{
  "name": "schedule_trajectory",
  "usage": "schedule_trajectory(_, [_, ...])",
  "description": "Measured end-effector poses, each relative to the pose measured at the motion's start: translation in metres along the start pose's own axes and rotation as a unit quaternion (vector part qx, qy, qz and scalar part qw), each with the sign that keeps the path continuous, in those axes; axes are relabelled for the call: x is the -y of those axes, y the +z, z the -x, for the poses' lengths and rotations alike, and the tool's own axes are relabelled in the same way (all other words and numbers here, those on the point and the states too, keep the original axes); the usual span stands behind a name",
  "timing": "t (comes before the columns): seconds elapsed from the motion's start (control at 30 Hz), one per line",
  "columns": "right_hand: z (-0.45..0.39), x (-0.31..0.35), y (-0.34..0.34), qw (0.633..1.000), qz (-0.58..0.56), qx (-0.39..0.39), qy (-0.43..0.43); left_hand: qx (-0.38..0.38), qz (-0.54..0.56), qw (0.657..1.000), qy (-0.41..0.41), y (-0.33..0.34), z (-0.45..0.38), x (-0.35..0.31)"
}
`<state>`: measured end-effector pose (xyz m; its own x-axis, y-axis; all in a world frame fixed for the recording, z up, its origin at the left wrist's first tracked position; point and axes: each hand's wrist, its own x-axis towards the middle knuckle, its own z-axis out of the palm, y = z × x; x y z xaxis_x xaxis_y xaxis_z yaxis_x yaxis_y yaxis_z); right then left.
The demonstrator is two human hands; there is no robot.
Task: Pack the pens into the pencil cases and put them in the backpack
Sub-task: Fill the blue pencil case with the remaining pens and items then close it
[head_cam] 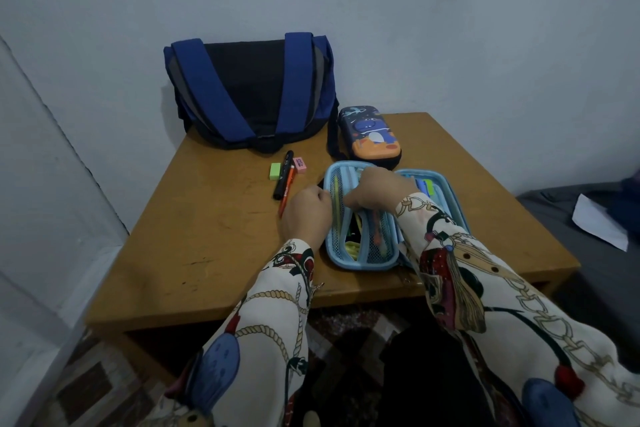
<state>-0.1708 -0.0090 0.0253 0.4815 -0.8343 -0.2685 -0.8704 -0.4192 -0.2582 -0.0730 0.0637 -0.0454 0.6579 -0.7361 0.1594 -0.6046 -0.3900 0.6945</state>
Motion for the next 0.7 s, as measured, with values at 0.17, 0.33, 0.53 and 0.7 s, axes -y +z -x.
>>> schedule_trajectory(0.17, [0.013, 0.001, 0.002, 1.0, 0.015, 0.002, -0.012, 0.004, -0.003, 1.0, -0.004, 0.0, 0.0, -0.001])
schedule_trajectory(0.33, [0.024, 0.003, 0.002, 0.999, 0.024, 0.022, -0.014, 0.004, -0.005, 1.0, -0.005, 0.0, 0.0, -0.001])
schedule_trajectory(0.53, [0.036, 0.004, 0.002, 0.997, 0.035, 0.073, -0.019, 0.006, -0.009, 1.0, -0.008, 0.0, 0.0, -0.002])
schedule_trajectory(0.7, [0.049, 0.005, 0.005, 0.996, 0.062, 0.064, -0.026, 0.003, -0.019, 1.0, -0.006, 0.001, 0.001, -0.002])
